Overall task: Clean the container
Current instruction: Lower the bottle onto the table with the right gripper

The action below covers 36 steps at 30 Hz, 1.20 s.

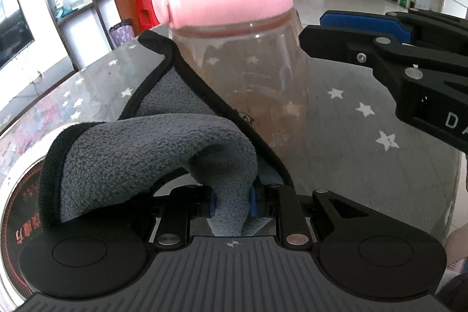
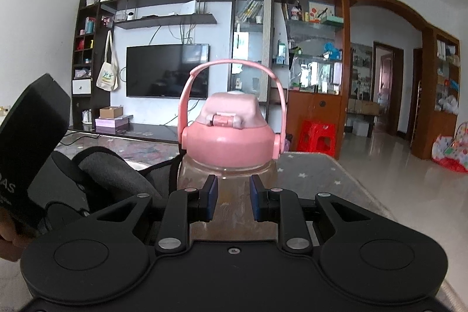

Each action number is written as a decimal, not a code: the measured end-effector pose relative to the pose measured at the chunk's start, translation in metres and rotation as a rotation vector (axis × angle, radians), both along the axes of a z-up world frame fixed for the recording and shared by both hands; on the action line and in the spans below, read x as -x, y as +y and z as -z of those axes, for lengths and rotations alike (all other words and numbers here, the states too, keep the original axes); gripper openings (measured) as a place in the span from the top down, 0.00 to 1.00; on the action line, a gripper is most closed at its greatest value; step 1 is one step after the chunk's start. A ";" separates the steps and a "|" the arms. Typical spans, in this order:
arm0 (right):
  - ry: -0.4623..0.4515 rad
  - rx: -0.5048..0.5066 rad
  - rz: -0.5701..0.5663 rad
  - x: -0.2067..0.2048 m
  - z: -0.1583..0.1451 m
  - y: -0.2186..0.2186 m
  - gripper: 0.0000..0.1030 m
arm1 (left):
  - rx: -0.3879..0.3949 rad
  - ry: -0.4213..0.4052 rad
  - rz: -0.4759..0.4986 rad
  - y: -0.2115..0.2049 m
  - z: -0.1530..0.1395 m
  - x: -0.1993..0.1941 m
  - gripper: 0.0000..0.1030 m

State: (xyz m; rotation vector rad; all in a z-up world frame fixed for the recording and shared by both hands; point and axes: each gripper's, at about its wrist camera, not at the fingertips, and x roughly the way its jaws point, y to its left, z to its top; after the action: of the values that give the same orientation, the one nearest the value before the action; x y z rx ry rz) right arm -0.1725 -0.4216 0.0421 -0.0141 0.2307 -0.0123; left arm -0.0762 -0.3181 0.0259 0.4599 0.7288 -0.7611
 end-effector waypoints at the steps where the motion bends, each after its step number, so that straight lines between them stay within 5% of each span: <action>1: 0.003 -0.004 0.000 0.000 0.001 0.000 0.76 | -0.001 0.004 -0.003 0.000 0.001 0.000 0.77; 15: 0.056 -0.002 0.008 -0.002 0.001 0.002 0.65 | 0.000 0.025 -0.065 0.001 0.001 0.011 0.52; 17: 0.060 -0.002 0.013 -0.001 0.000 0.001 0.56 | -0.001 0.016 -0.072 0.001 0.000 0.012 0.47; 36: 0.077 -0.012 0.064 0.004 0.005 -0.009 0.32 | 0.025 0.003 -0.131 0.015 -0.007 0.027 0.32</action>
State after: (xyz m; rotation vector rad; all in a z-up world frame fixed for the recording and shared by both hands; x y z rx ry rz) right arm -0.1763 -0.4306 0.0375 0.0043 0.3083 -0.0743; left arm -0.1034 -0.3032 0.0331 0.3844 0.7436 -0.6478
